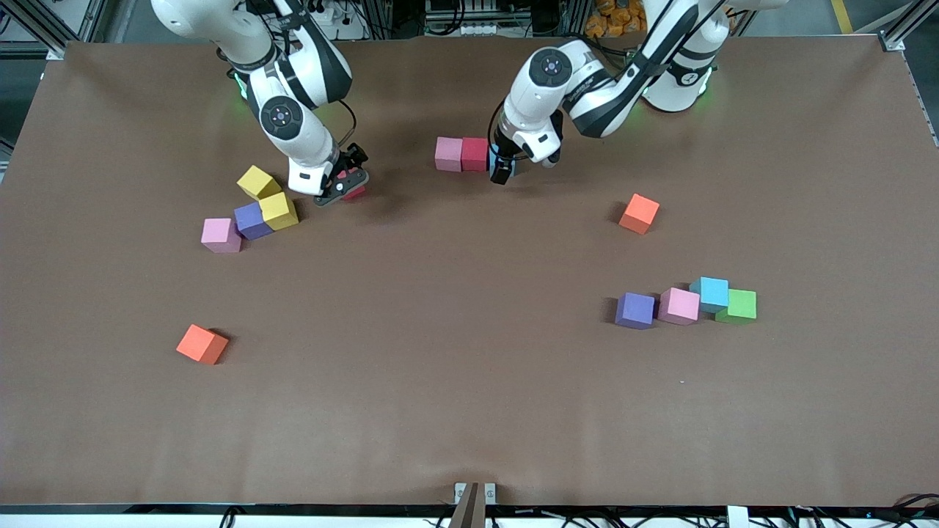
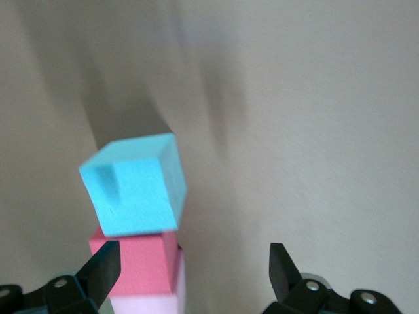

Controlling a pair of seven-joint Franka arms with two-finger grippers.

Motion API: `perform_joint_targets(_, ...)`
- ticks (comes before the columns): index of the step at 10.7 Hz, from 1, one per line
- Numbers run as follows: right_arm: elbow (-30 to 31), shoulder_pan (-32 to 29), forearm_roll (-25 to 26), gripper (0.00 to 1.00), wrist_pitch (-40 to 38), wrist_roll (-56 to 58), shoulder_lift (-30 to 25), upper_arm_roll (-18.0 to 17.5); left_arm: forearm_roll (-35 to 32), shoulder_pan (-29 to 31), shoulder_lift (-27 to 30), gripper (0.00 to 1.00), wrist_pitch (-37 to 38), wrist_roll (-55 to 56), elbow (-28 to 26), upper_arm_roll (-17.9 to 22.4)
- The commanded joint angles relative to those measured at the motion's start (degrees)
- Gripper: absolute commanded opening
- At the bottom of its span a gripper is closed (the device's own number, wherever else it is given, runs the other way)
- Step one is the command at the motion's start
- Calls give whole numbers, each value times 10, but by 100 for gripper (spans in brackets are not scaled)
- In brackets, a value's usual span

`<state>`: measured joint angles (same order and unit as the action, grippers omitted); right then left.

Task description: Form number 2 with 11 blocks

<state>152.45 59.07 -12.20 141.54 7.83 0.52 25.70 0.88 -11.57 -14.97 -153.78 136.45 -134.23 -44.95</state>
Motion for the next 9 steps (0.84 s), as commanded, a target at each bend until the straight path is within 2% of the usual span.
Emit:
perform_joint_targets(1, 25, 12, 7, 100, 20, -47, -24, -1, -13, 6, 28, 100, 79, 0, 41, -1)
perform_joint_targets(3, 45, 38, 7, 100, 71, -76, -14, -1, -13, 32, 28, 100, 128, -58, 78, -1)
perform_joint_targets(5, 50, 48, 7, 100, 88, -76, -4, -1, -13, 74, 28, 100, 154, -151, 100, -1)
perform_joint_targets(9, 57, 50, 7, 98, 111, -75, 5, -1, -13, 117, 31, 100, 184, -428, 89, -2)
